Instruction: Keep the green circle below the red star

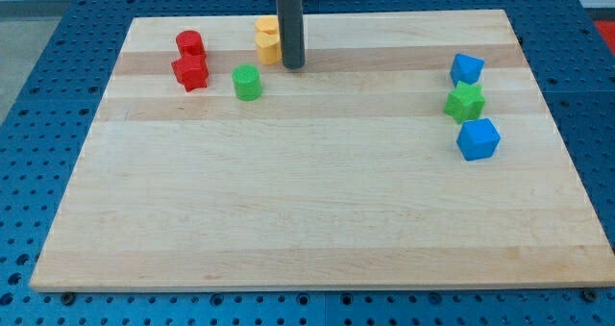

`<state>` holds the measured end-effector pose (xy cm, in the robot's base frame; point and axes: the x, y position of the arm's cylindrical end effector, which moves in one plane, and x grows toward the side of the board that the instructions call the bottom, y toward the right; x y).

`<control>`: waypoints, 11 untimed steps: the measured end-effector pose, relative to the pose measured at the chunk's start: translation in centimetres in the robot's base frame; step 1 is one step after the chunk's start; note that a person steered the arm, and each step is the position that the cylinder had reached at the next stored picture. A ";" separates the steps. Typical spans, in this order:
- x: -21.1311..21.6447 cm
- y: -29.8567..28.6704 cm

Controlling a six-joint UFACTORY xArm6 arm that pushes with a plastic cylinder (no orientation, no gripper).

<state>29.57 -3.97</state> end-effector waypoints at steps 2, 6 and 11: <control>3.6 -3.1; 5.1 -7.4; 7.8 -6.7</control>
